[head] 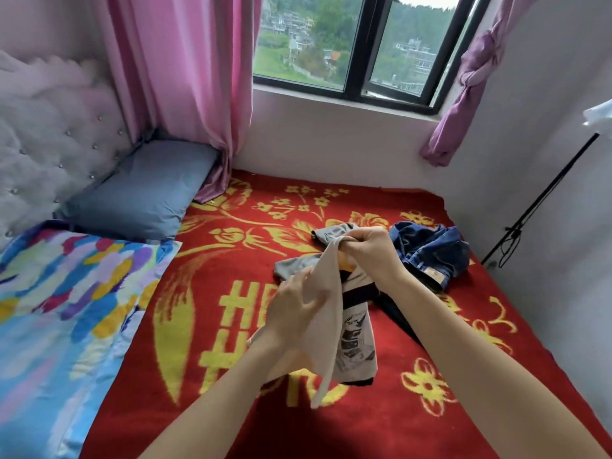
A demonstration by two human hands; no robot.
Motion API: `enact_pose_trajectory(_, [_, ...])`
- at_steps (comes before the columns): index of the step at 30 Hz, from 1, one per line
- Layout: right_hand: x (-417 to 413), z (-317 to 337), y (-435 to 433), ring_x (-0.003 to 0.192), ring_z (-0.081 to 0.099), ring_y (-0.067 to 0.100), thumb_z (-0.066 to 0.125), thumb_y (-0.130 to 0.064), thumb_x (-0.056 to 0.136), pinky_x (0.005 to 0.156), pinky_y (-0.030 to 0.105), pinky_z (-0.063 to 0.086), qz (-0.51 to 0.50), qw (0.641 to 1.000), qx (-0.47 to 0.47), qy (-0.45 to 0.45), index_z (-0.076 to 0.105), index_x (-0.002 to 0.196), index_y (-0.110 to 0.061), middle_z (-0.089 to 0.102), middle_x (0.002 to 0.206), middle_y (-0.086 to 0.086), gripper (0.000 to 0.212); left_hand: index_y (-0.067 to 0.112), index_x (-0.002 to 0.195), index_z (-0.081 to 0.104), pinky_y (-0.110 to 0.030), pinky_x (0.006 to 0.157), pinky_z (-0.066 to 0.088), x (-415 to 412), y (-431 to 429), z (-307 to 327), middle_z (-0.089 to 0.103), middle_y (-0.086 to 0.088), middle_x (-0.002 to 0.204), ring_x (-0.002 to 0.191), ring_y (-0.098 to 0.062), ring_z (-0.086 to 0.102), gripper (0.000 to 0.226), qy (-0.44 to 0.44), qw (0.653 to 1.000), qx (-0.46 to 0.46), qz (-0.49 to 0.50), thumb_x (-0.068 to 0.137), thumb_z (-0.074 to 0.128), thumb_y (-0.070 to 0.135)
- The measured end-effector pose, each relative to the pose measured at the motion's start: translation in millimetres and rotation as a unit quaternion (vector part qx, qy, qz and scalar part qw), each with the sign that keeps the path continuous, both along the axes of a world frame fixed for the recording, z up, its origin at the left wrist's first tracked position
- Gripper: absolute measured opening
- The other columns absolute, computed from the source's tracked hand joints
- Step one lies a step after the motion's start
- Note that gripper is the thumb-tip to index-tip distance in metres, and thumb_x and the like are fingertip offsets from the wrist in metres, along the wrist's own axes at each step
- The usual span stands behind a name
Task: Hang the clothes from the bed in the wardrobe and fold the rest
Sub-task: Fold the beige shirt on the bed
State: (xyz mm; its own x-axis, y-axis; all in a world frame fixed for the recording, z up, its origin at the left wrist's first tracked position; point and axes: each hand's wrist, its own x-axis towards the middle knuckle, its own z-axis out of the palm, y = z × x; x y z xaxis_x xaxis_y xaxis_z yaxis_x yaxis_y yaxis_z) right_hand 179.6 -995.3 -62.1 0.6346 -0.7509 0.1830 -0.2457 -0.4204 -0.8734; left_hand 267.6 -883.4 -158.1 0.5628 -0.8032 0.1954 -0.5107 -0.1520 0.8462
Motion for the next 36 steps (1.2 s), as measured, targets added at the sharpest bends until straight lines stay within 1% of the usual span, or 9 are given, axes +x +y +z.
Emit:
enact_pose_trajectory(4, [-6, 17, -25, 0.058, 0.047, 0.012, 0.066, -0.005, 0.081, 0.056, 0.022, 0.039, 0.017, 0.999, -0.032, 0.023, 0.071, 0.069, -0.001, 0.057, 0.060, 0.003, 0.013, 0.007, 0.096, 0.071, -0.015, 0.055, 0.041, 22, -5, 13, 0.071, -0.007, 0.082, 0.069, -0.019, 0.064, 0.012, 0.004, 0.995, -0.076, 0.059, 0.090, 0.061, 0.009])
enact_pose_trajectory(7, [-18, 28, -44, 0.062, 0.052, 0.008, 0.068, -0.008, 0.082, 0.061, 0.016, 0.043, 0.062, 0.993, -0.068, 0.080, 0.073, 0.080, -0.004, 0.060, 0.065, -0.002, 0.006, 0.002, 0.090, 0.073, -0.004, 0.061, 0.040, 45, -3, 34, 0.070, -0.005, 0.082, 0.068, -0.006, 0.059, 0.011, -0.018, 0.995, -0.087, 0.038, 0.085, 0.064, 0.000])
enact_pose_trajectory(11, [-25, 26, -59, 0.053, 0.034, 0.011, 0.077, -0.022, 0.075, 0.051, 0.020, 0.028, 0.129, 0.966, -0.143, 0.171, 0.060, 0.067, 0.003, 0.041, 0.057, 0.001, 0.032, 0.000, 0.090, 0.072, -0.001, 0.065, 0.039, 62, -6, 70, 0.066, 0.001, 0.080, 0.065, 0.010, 0.056, 0.012, -0.045, 0.990, -0.124, 0.039, 0.083, 0.063, -0.005])
enact_pose_trajectory(15, [-21, 7, -78, 0.062, 0.054, 0.027, 0.081, -0.031, 0.067, 0.060, 0.035, 0.043, 0.137, 0.950, -0.164, 0.226, 0.065, 0.077, 0.001, 0.062, 0.069, 0.011, 0.037, 0.011, 0.087, 0.069, -0.002, 0.061, 0.037, 63, -16, 109, 0.063, 0.007, 0.071, 0.059, 0.013, 0.054, 0.019, -0.034, 0.986, -0.158, 0.031, 0.085, 0.059, -0.006])
enact_pose_trajectory(19, [-15, -31, -98, 0.052, 0.045, 0.008, 0.075, -0.019, 0.075, 0.053, 0.023, 0.036, 0.081, 0.948, -0.198, 0.236, 0.052, 0.054, -0.013, 0.053, 0.057, -0.003, 0.031, 0.013, 0.082, 0.067, 0.000, 0.063, 0.037, 62, -18, 130, 0.062, 0.016, 0.070, 0.063, 0.015, 0.056, 0.020, -0.054, 0.982, -0.181, 0.026, 0.086, 0.057, -0.004])
enact_pose_trajectory(25, [-20, -80, -124, 0.088, 0.062, 0.024, 0.071, -0.008, 0.080, 0.073, 0.027, 0.045, -0.015, 0.986, -0.082, 0.142, 0.070, 0.085, -0.001, 0.067, 0.091, 0.011, 0.009, 0.023, 0.075, 0.064, -0.009, 0.063, 0.041, 101, 11, 135, 0.064, 0.022, 0.059, 0.059, 0.009, 0.055, 0.029, 0.024, 0.962, -0.245, 0.119, 0.090, 0.054, 0.000])
enact_pose_trajectory(30, [29, -69, -82, 0.113, 0.054, 0.021, 0.069, -0.011, 0.084, 0.089, 0.027, 0.048, 0.182, 0.973, 0.093, 0.108, 0.047, 0.131, -0.012, 0.053, 0.116, 0.005, 0.052, 0.020, 0.075, 0.069, -0.010, 0.068, 0.046, 111, 29, 130, 0.070, 0.012, 0.070, 0.069, 0.001, 0.062, 0.031, 0.039, 0.978, -0.201, 0.043, 0.088, 0.054, -0.004])
enact_pose_trajectory(33, [70, -60, -46, 0.088, 0.063, 0.017, 0.059, -0.032, 0.091, 0.074, 0.024, 0.050, 0.197, 0.963, 0.162, 0.085, 0.063, 0.107, -0.013, 0.066, 0.102, 0.007, 0.025, 0.028, 0.067, 0.075, -0.011, 0.064, 0.047, 105, 32, 118, 0.071, 0.012, 0.069, 0.066, 0.002, 0.061, 0.043, 0.068, 0.983, -0.171, 0.026, 0.087, 0.055, -0.005])
enact_pose_trajectory(36, [107, -52, -21, 0.070, 0.066, 0.023, 0.034, -0.064, 0.090, 0.066, 0.030, 0.052, 0.170, 0.920, 0.328, 0.130, 0.069, 0.079, -0.003, 0.069, 0.076, 0.012, 0.072, 0.033, 0.069, 0.075, -0.013, 0.068, 0.049, 99, 41, 100, 0.071, 0.012, 0.071, 0.070, 0.001, 0.064, 0.051, 0.073, 0.987, -0.145, -0.001, 0.085, 0.055, -0.010])
